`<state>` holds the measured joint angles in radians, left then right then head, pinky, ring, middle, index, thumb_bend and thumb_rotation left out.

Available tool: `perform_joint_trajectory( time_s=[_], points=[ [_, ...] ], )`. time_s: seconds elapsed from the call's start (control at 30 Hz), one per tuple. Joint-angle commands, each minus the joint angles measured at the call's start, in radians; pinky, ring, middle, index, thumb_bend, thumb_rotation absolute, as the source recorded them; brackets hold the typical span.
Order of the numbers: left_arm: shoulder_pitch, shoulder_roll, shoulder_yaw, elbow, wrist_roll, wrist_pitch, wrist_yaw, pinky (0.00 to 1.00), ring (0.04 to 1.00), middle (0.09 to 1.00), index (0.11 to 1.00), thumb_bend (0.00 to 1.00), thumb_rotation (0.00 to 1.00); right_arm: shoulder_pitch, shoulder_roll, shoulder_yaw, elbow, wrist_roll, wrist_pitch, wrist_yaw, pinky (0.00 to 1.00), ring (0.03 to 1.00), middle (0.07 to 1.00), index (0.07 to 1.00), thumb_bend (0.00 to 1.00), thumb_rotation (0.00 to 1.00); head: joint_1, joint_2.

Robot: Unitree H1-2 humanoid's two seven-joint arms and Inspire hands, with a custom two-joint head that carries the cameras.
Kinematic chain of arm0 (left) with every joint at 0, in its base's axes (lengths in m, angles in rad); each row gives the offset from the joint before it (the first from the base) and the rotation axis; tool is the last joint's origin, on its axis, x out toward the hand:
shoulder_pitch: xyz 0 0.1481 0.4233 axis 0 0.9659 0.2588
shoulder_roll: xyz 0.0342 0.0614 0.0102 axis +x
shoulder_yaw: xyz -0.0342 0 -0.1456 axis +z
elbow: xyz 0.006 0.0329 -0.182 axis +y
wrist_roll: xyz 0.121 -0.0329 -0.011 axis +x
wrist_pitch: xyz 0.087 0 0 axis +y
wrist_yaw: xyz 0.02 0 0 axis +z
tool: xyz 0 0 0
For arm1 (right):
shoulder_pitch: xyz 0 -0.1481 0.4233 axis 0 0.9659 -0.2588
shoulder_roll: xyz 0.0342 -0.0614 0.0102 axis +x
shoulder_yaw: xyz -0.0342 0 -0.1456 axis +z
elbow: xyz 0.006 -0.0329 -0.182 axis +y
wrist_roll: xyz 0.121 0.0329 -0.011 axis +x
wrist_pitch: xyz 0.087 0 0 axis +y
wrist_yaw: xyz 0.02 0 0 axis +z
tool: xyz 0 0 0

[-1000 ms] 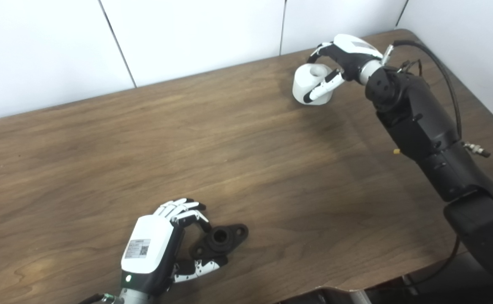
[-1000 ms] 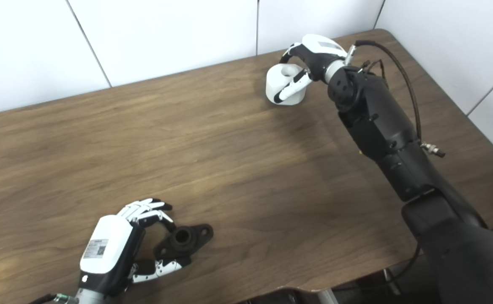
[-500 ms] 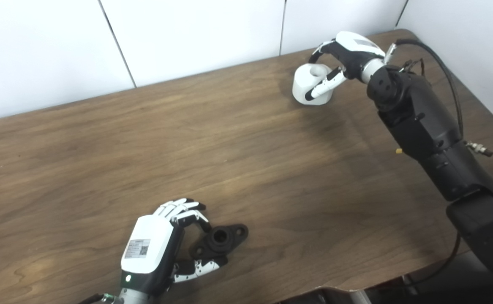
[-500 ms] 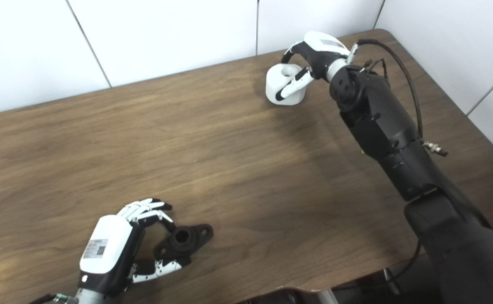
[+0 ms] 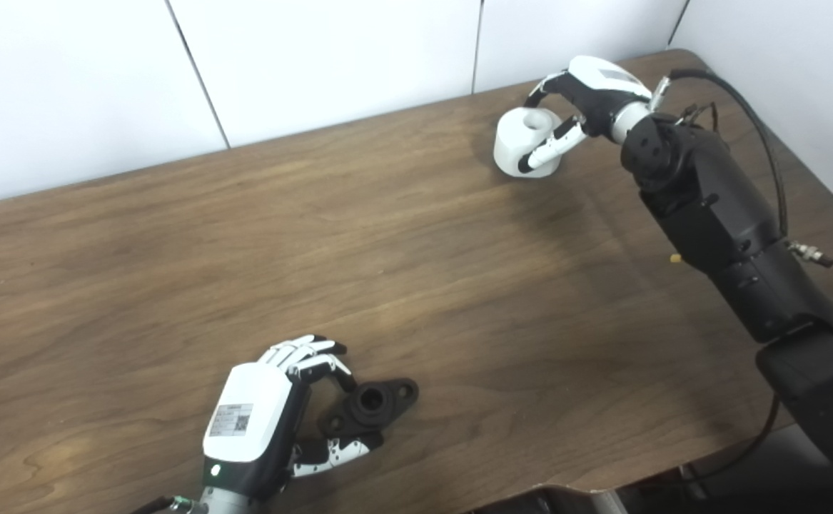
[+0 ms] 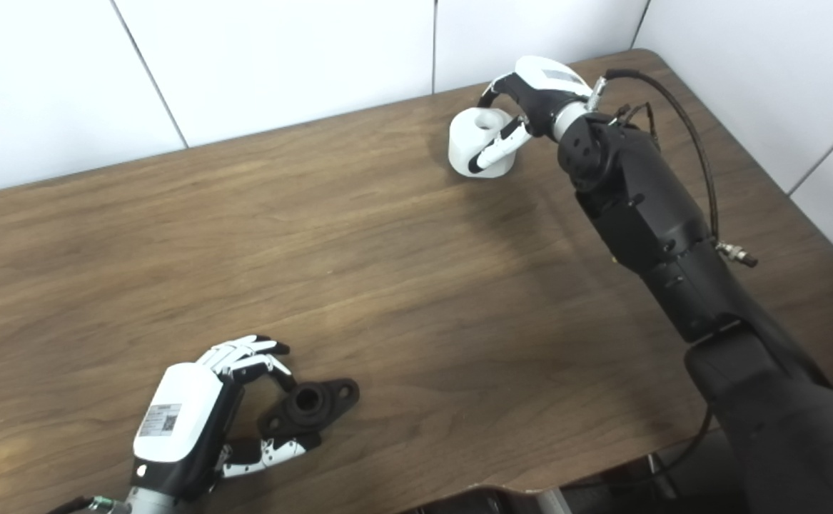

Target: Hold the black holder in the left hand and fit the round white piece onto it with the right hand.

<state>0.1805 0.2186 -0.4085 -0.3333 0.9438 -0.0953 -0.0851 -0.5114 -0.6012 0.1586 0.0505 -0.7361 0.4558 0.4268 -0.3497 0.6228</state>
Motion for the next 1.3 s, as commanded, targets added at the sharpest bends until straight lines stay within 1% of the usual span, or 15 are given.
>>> perform_joint_trajectory(
  time_s=[0.0,0.43,0.57,0.8,1.27],
  points=[
    [0.026,0.015,0.004,0.008,0.008,0.023,-0.035,0.79,0.817,0.757,0.489,0.52,0.05,-0.029,-0.033,-0.008,-0.015,-0.003,-0.018,-0.029,0.93,0.985,0.908,0.711,0.83,0.33,-0.001,0.001],
    [0.026,0.013,0.007,0.012,0.004,0.019,-0.025,0.79,0.819,0.753,0.489,0.52,0.05,-0.028,-0.033,-0.009,-0.012,0.001,-0.017,-0.03,0.93,0.98,0.899,0.694,0.8,0.3,-0.001,0.002],
    [0.026,0.014,0.007,0.011,0.005,0.019,-0.026,0.79,0.818,0.754,0.489,0.52,0.05,-0.028,-0.032,-0.007,-0.009,-0.008,-0.029,-0.051,0.91,0.967,0.888,0.68,0.79,0.28,-0.001,0.002],
    [0.026,0.013,0.008,0.009,0.005,0.021,-0.029,0.79,0.814,0.754,0.489,0.52,0.05,-0.025,-0.033,-0.004,-0.001,-0.007,-0.049,-0.082,0.89,0.943,0.863,0.657,0.79,0.27,-0.001,0.002],
    [0.024,0.011,0.01,0.014,0.001,0.017,-0.022,0.79,0.814,0.751,0.488,0.52,0.05,-0.023,-0.04,-0.007,0.007,-0.001,-0.063,-0.078,0.87,0.939,0.853,0.649,0.78,0.26,-0.004,0.002]
  ],
)
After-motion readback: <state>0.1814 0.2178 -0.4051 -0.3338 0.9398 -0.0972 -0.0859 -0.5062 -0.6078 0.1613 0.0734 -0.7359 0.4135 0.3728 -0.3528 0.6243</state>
